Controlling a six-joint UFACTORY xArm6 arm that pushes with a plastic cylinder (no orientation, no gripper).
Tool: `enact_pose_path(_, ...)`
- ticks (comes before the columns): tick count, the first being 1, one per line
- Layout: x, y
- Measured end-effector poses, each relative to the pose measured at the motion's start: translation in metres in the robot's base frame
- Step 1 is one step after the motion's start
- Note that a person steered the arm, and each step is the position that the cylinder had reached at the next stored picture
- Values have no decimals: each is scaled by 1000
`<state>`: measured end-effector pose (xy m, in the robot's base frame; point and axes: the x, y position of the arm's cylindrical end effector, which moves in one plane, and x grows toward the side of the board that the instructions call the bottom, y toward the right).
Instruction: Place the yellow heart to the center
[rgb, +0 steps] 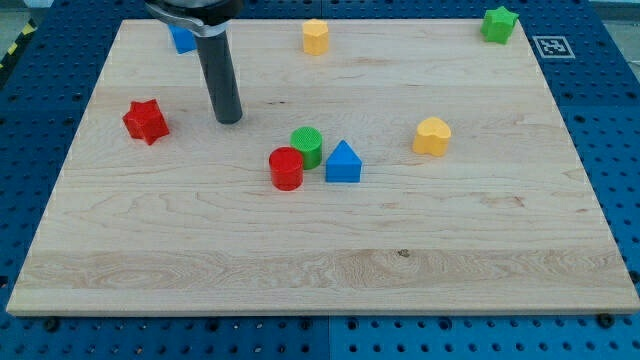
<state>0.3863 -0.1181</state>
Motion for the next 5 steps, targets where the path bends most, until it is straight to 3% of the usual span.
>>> enact_pose_path(4,4,45)
enact_pose_path(5,15,83)
